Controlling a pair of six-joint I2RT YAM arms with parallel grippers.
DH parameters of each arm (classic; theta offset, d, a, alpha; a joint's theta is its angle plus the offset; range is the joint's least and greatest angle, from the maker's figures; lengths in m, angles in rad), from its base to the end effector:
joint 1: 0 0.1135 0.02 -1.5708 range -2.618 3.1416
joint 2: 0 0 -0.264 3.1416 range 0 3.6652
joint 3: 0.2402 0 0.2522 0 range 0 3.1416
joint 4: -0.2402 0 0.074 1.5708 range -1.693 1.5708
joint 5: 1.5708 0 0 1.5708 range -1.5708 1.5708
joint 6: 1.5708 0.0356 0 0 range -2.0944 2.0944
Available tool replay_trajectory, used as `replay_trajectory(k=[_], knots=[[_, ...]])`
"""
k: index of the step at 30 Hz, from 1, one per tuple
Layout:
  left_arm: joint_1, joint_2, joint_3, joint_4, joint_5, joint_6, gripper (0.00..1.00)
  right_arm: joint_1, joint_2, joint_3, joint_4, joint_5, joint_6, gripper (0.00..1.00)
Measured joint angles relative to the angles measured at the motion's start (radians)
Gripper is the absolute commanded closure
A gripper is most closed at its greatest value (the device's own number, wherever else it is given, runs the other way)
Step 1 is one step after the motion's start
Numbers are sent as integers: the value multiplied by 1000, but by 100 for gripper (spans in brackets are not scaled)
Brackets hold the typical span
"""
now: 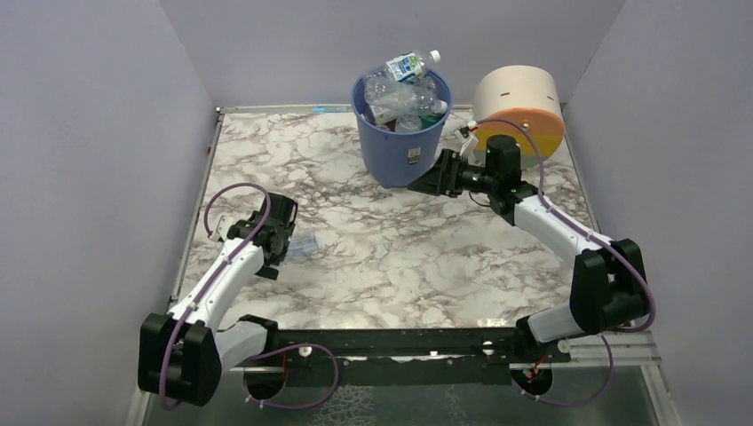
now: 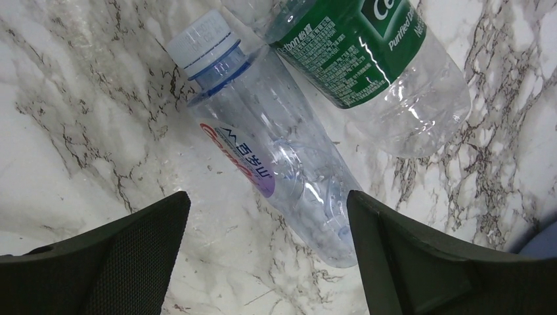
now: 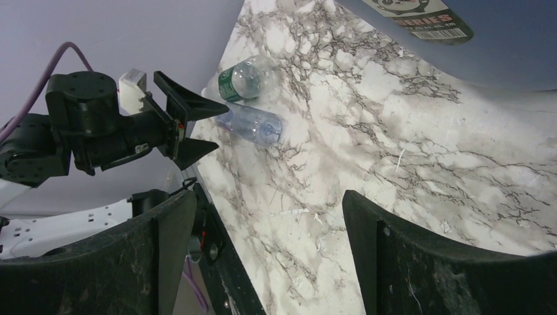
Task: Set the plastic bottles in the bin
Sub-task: Pick up the plastic bottle at the center of the board.
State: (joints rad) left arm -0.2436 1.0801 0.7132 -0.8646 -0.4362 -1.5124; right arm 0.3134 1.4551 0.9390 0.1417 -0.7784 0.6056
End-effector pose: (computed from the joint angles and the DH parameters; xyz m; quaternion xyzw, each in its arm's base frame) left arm 0.1794 -0.0291 0.2143 -0.5998 0.7534 0.0094 0.2694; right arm 0.3011 0.1239 0.2707 -0.1001 0.7875 0.5121 0.3279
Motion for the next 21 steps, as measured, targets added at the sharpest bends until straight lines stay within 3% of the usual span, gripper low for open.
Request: replay_trajectory(k=[12, 21], knots=[[2, 67, -40, 77, 3, 2, 14, 2, 0, -14, 18, -2, 10, 15], [2, 127, -64, 136, 34, 34, 26, 8, 0, -14, 23, -5, 15, 15]])
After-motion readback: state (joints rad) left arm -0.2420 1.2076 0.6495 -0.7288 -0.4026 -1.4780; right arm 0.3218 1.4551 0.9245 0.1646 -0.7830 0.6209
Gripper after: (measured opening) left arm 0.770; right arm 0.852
